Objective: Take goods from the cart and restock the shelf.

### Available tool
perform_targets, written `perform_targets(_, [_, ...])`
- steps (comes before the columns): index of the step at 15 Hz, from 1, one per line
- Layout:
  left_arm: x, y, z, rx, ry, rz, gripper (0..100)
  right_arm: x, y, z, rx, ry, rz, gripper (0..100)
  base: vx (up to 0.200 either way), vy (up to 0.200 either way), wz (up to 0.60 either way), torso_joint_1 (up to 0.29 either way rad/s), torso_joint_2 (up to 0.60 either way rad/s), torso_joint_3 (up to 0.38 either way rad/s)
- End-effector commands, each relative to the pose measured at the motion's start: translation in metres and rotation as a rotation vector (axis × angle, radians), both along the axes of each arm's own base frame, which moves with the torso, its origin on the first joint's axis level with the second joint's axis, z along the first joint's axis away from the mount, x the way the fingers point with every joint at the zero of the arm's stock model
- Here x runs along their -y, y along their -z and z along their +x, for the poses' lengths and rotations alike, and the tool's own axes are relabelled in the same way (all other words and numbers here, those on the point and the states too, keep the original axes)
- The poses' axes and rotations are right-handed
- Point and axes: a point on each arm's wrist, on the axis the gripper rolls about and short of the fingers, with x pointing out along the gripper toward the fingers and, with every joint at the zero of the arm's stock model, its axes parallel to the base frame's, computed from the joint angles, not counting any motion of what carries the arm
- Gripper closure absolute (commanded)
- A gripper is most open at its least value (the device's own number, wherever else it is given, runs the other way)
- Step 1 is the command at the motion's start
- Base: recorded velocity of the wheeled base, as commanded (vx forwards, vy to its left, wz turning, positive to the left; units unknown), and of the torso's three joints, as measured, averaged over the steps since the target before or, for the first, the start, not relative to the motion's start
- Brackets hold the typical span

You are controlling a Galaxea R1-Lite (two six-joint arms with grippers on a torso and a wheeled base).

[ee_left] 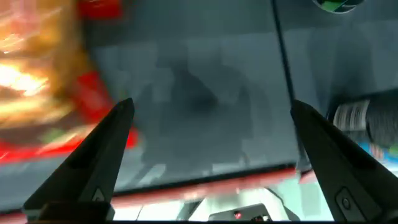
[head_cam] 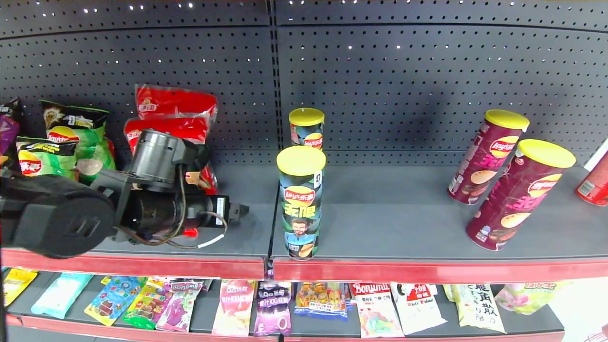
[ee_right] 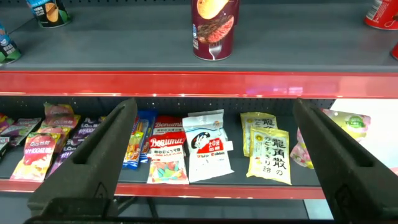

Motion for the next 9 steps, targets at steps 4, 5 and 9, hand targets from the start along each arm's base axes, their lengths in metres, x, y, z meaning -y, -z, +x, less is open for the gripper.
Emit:
perform_targets(4, [0.019,0.02,0.019,-0.046,0.034,0.017,0,0.0,0.0,0.0,-0.001,0.0,0.0,0,0.0,0.0,0.0,0.0,0.0,0.0])
perform_targets(5, [0.021,0.02,0.021,-0.042,0.038,0.014,0,0.0,0.0,0.0,-0.001,0.0,0.0,0,0.0,0.0,0.0,0.0,0.0,0.0])
perform_targets(9, [0.036,0.018,0.02,-0.037,0.088,0.006,0,0.0,0.0,0.0,-0.001,-0.001,0.0,0,0.0,0.0,0.0,0.0,0.0,0.0])
